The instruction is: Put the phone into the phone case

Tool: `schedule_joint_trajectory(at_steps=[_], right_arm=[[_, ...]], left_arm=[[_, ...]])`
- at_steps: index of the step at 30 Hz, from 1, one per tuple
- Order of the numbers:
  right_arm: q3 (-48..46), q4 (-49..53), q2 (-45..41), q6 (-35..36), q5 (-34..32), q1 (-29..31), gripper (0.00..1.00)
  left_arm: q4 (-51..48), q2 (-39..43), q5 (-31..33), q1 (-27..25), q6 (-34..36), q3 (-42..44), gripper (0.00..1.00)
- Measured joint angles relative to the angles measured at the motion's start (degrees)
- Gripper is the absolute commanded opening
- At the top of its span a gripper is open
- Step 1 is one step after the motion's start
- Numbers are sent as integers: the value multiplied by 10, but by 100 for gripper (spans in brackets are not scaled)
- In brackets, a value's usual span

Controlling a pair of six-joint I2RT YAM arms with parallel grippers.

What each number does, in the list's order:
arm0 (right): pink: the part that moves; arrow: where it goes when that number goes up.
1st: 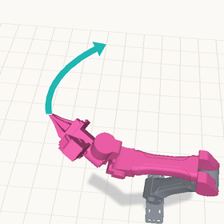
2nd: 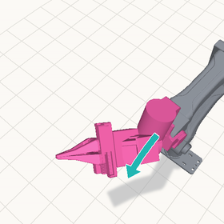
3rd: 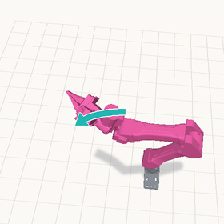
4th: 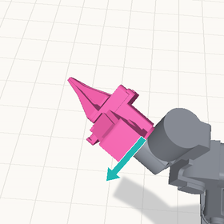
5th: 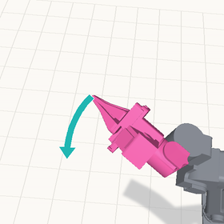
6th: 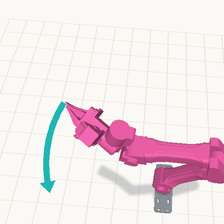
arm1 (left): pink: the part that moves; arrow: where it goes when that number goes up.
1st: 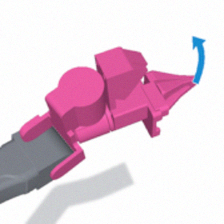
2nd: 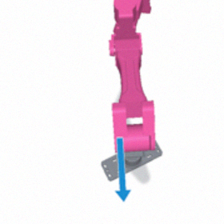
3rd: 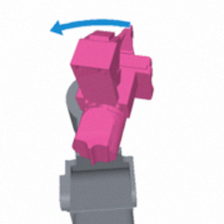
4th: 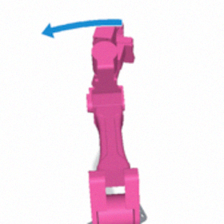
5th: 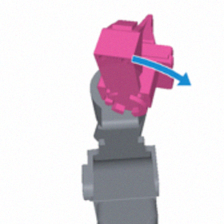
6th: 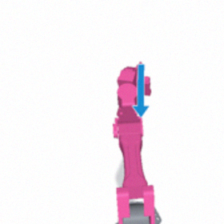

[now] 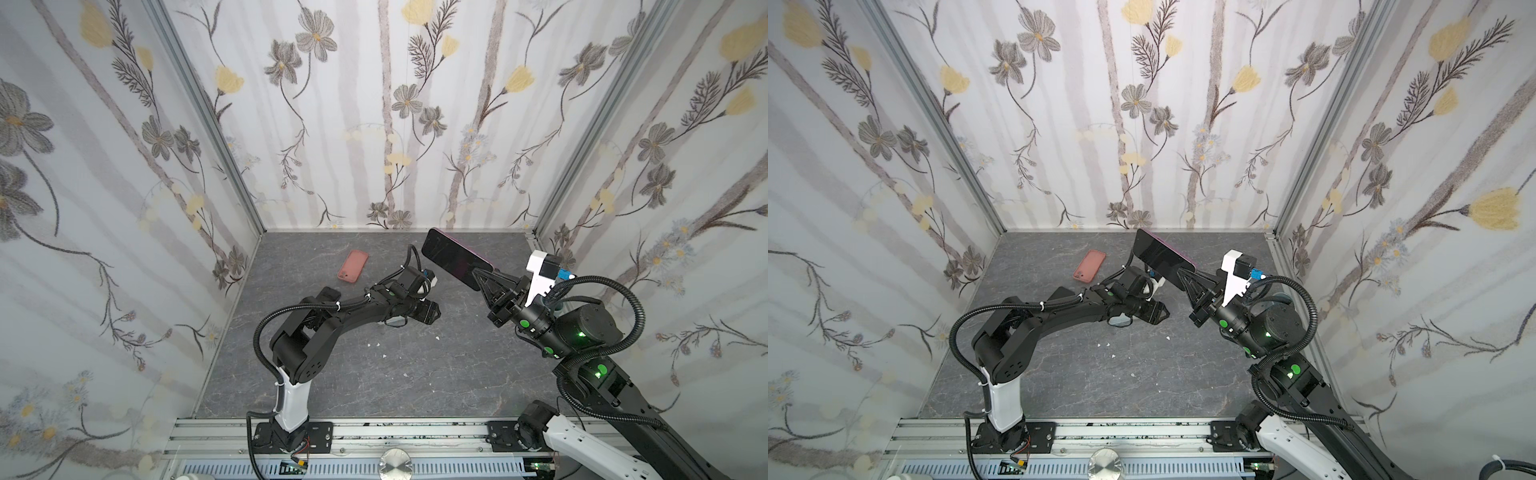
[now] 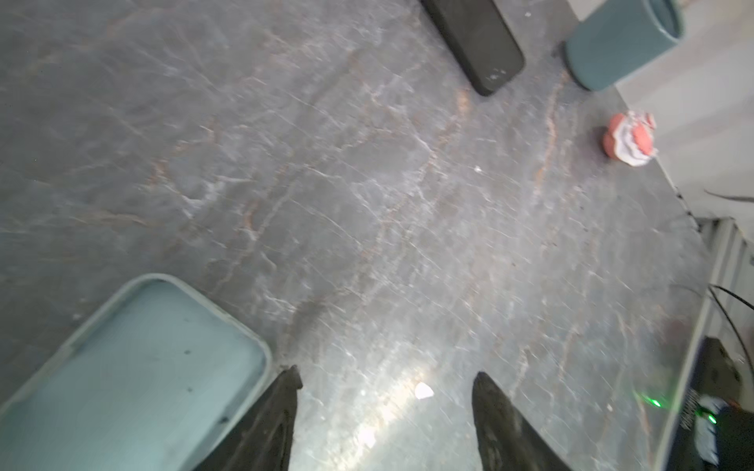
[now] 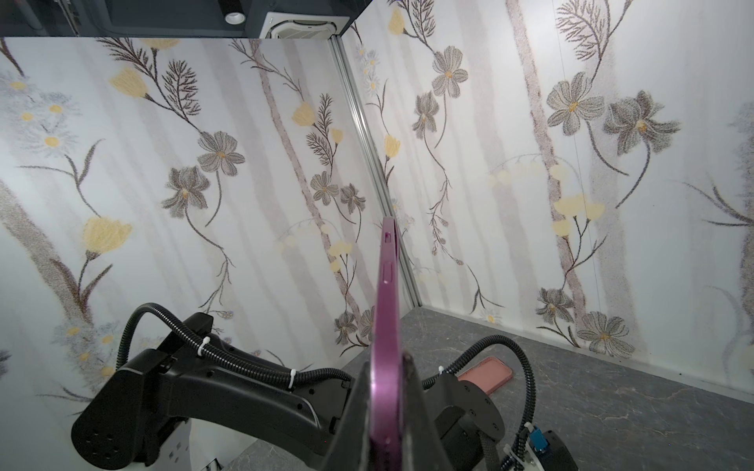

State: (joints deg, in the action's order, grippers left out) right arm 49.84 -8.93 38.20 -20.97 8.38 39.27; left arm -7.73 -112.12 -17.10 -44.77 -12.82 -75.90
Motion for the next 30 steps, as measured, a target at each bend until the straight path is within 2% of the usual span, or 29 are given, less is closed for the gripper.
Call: schedule_joint_trajectory(at_steps=[5,12,19,30], right_arm=[[0,0,-9,0,-10,0,0],[-4,1,-19,0,-17,0,0],[-10,-1,-13,0,-24,0,0],[-13,1,-11,0,-41,0,0]], left_arm=[[-23,-48,37,3,0,-34,67],[-28,-59,44,2,0,-18,67],[4,-57,26,-12,-4,1,67],[45,-12,-15,-57,-59,76,65]])
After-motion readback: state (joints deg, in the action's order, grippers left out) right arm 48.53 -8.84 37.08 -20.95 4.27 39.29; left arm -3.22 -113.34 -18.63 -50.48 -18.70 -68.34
